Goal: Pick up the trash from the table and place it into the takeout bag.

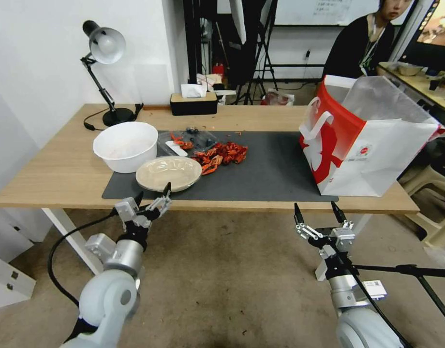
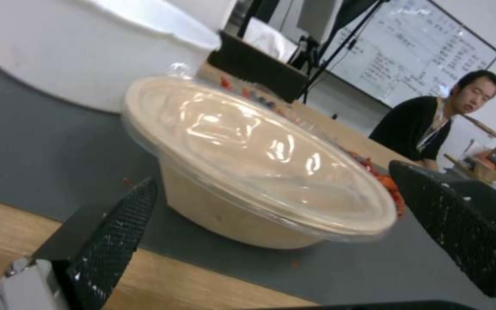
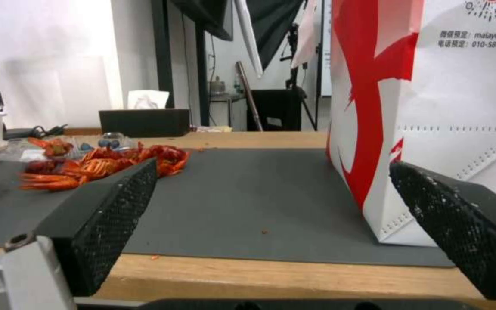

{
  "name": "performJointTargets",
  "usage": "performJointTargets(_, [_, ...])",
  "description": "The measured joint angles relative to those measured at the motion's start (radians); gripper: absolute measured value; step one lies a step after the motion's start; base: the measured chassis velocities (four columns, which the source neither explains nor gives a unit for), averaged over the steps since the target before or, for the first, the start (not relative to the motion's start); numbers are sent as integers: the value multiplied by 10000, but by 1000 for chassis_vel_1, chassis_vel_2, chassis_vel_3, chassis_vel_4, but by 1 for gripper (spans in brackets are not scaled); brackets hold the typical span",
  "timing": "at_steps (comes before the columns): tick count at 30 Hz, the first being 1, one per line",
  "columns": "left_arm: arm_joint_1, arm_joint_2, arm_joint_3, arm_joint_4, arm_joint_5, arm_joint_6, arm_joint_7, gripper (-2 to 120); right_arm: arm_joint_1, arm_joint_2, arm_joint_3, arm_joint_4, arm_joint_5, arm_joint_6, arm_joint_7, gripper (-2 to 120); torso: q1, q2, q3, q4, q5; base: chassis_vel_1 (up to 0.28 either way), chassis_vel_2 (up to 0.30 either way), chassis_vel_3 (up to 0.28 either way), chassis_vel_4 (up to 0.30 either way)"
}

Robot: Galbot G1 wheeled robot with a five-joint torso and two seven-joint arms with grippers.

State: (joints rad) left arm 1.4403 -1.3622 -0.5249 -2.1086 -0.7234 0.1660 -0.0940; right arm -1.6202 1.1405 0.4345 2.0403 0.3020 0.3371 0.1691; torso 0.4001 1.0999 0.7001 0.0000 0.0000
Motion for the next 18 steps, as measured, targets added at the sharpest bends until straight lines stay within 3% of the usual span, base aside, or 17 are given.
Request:
performJointTargets(7, [-805, 440, -93, 483, -1616, 854, -1040, 100, 45, -20, 0, 27, -27, -21, 4, 100, 0, 0, 0, 0, -1, 0, 0, 0, 0])
performJointTargets(14, [-1209, 660, -80, 809, -2042, 1089, -1314, 97, 46, -15, 6, 31, -64, -29, 19, 100, 0, 0, 0, 0, 0, 0, 0, 0, 0])
performJointTargets(18, [-1331, 775, -51, 938, -2132, 1195, -1352, 81, 37, 13, 8, 31, -100, -29, 23, 100, 0, 0, 0, 0, 0, 0, 0, 0, 0])
